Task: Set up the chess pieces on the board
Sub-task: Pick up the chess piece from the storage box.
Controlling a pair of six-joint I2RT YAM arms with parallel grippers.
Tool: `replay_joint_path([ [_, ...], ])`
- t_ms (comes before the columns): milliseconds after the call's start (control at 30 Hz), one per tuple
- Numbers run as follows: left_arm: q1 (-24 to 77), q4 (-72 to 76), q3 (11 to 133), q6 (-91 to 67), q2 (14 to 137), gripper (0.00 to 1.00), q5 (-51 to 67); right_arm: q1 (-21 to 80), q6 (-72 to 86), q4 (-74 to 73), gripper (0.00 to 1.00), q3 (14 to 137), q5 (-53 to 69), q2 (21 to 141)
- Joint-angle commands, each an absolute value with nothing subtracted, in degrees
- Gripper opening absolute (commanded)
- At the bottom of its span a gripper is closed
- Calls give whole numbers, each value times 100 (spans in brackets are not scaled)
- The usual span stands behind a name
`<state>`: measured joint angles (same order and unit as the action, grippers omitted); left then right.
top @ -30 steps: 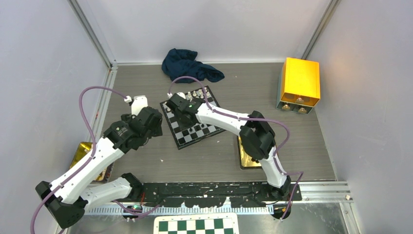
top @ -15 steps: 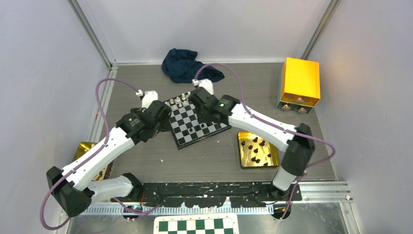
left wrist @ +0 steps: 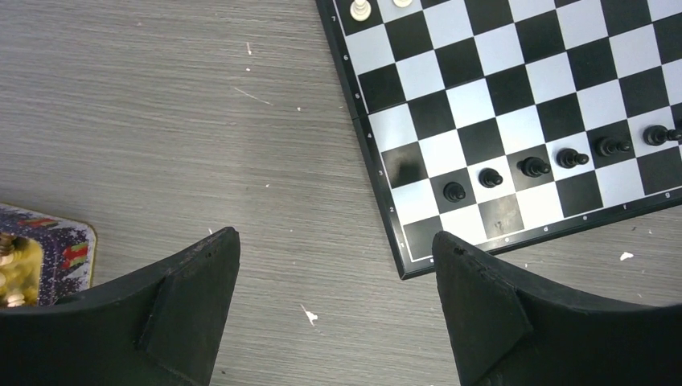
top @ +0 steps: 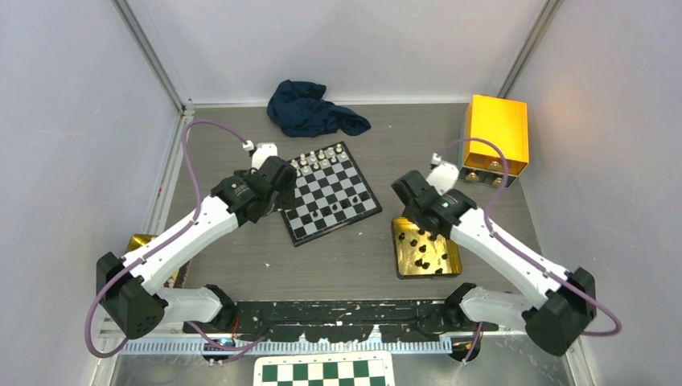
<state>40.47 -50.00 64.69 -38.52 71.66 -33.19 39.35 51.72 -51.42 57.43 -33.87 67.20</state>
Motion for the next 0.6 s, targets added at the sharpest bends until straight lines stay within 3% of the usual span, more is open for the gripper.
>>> replay_joint_path([
  [0,4028,-4722,6724,-3815,7154,90,-3272,3558,6631,-5401,39,5127,-3712,5987],
  [567,4026,-4790,6603,-3753,7049,90,-3295,2189,8129,-5744,36,3737,-2962,4861],
])
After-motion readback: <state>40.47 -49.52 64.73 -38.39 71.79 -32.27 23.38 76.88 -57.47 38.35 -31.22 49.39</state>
